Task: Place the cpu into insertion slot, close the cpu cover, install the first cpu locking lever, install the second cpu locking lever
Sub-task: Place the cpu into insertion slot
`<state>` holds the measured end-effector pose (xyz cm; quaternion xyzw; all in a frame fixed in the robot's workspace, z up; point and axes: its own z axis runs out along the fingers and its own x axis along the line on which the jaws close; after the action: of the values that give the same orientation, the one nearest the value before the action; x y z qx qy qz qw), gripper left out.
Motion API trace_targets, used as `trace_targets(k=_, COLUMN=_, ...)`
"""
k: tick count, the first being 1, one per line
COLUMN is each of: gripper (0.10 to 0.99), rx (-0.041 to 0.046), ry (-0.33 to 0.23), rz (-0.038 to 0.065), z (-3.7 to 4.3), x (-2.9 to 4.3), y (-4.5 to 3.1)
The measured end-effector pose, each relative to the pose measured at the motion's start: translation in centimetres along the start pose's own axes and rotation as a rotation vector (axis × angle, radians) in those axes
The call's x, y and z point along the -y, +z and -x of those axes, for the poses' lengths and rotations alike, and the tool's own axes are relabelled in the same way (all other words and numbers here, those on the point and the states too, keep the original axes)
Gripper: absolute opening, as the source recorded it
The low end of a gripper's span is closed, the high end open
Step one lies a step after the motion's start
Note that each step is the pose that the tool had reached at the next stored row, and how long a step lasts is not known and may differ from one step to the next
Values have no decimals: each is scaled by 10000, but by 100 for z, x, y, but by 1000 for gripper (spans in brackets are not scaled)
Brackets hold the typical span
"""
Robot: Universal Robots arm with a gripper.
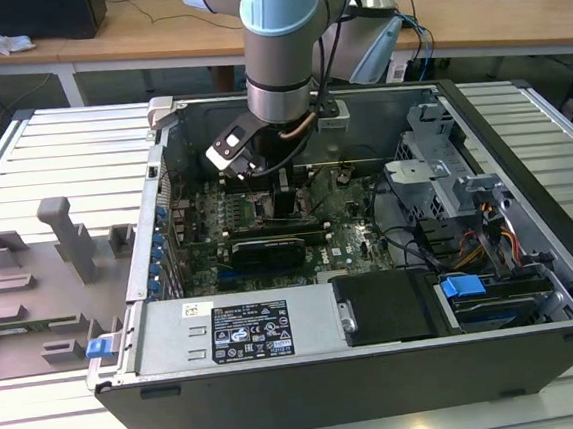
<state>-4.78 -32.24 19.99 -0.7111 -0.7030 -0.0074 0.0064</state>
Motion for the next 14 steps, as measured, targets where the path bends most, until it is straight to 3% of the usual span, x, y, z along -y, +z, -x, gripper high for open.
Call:
trace_targets(k=11, gripper=616, rx=-6, ry=0, rz=-1, z=-38, x=42, y=-6)
trace_targets(k=14, gripper=616, rx=-8, ry=1, rz=1, z=-37, x=40, y=-126)
